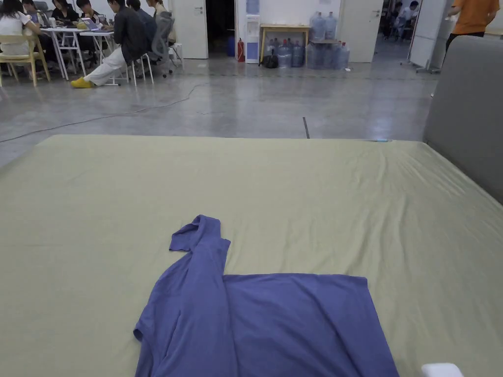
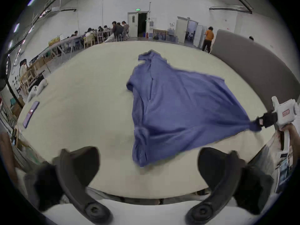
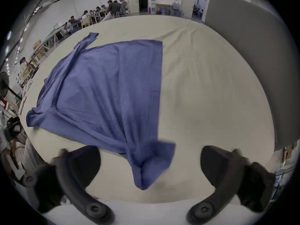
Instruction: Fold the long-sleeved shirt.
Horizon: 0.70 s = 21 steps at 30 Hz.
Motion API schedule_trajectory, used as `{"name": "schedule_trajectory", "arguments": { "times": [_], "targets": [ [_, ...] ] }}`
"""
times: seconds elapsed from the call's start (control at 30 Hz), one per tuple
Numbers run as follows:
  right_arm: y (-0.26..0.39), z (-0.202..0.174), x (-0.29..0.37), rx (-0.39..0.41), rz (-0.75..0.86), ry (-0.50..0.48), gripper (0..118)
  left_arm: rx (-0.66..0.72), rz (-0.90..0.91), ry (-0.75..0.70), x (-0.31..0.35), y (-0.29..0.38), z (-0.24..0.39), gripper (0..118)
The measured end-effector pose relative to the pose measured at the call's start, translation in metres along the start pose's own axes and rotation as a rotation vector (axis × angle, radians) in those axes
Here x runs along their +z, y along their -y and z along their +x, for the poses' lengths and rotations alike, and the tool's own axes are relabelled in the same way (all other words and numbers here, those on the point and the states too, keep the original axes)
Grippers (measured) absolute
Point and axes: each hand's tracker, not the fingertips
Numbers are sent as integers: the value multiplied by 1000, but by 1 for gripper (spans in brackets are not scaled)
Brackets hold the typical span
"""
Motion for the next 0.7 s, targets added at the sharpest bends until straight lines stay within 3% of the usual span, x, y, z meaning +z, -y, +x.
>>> {"name": "schedule_trajectory", "arguments": {
  "times": [0.1, 0.13, 0.17, 0.2, 0.23, 0.7],
  "targets": [
    [-21, 4, 41, -33, 88, -8, 116, 17, 50, 9, 11, -26, -2, 118],
    [-28, 5, 51, -80, 105, 0, 108, 25, 52, 5, 11, -35, -1, 118],
    [-35, 7, 57, -112, 125, -19, 78, 25, 62, 10, 11, -42, 0, 109],
    [-4, 8, 42, -122, 131, -29, 24, 24, 84, 16, 10, -51, 1, 75],
    [-4, 8, 45, -139, 155, -10, 3, 17, 89, -5, -1, -60, -3, 0],
    [-47, 9, 18, -116, 127, -26, 3, -7, 207, 40, -54, -203, 18, 0]
  ]
}}
